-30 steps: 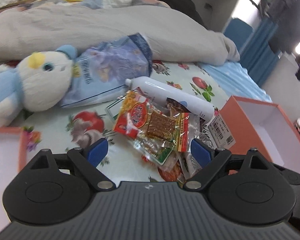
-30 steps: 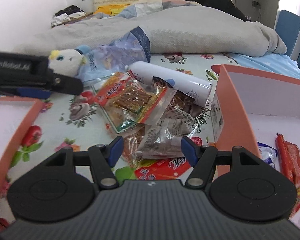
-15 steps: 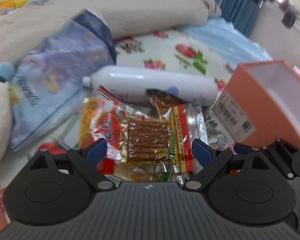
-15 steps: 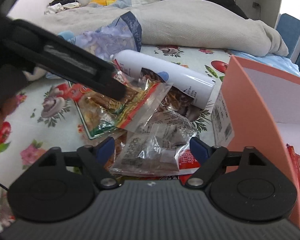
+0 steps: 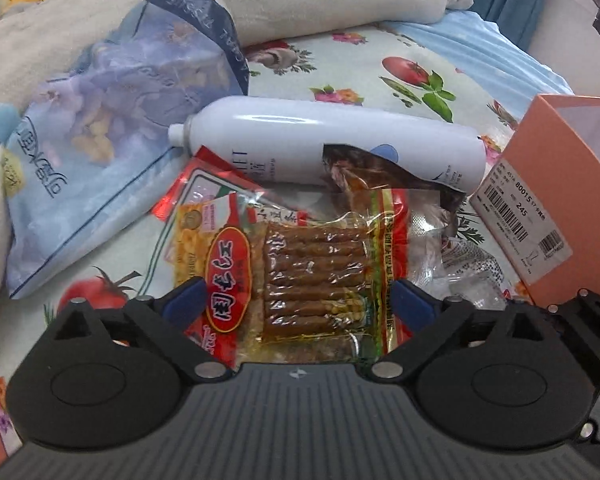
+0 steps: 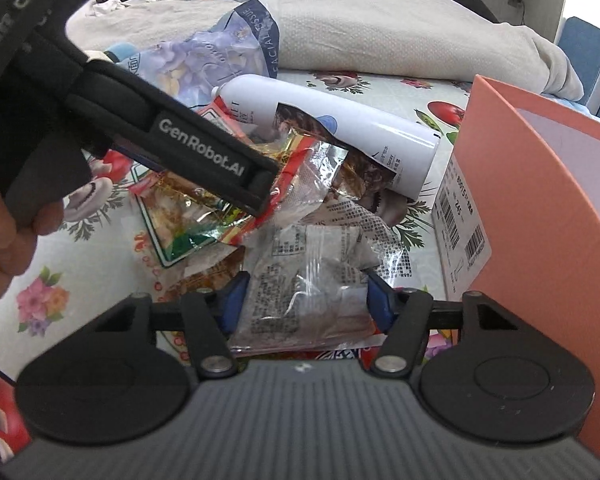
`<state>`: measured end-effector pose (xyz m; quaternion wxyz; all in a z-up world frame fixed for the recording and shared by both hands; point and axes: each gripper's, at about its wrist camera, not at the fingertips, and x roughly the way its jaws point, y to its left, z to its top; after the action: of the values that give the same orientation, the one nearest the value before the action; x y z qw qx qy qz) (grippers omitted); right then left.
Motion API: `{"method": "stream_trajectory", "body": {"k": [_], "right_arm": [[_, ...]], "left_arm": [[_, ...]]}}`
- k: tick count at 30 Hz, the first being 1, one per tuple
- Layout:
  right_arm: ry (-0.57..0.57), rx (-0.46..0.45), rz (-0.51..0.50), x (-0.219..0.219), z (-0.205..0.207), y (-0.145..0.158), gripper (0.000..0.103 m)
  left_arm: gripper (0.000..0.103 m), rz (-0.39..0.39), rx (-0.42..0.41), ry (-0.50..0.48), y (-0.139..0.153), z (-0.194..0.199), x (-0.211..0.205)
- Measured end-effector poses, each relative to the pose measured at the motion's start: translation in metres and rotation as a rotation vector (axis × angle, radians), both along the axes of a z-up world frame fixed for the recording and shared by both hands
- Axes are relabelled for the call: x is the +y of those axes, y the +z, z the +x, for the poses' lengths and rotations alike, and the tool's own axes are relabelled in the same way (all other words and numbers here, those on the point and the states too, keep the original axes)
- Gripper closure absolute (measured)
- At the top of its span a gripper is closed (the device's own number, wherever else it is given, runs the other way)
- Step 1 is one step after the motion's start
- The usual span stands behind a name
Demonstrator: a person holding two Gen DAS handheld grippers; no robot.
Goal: Organize snacks
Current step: 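Grasp the sausage-stick packet with the left tool while the right tool grips a clear bag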
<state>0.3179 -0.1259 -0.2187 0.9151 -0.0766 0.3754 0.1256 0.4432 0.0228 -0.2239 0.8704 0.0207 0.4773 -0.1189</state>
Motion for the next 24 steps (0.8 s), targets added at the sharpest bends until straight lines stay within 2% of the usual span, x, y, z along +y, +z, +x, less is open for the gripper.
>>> {"method": "stream_trajectory", "body": {"k": [5, 12, 19, 24], "right_arm": [[-0.006, -0.002, -0.005, 0.001, 0.001, 0.001, 0.042], [-0.005, 0.001, -0.007, 0.002, -0.001, 0.004, 0.045], [-0.016, -0.006, -0.006, -0.001, -0.008, 0.01, 0.045], [-0.014, -0.017, -0.001, -0.003, -0.017, 0.016, 0.046]], "left_arm": [[0.03, 0.016, -0.035, -0.014, 0.009, -0.011, -0.004], [0.047, 0.051, -0.045, -0.024, 0.015, -0.019, -0.012], [0.049, 0.037, -0.074, 0.014, 0.022, -0.033, -0.006], [0.049, -0.005, -0.097, 0.054, 0.036, -0.049, 0.002]]}}
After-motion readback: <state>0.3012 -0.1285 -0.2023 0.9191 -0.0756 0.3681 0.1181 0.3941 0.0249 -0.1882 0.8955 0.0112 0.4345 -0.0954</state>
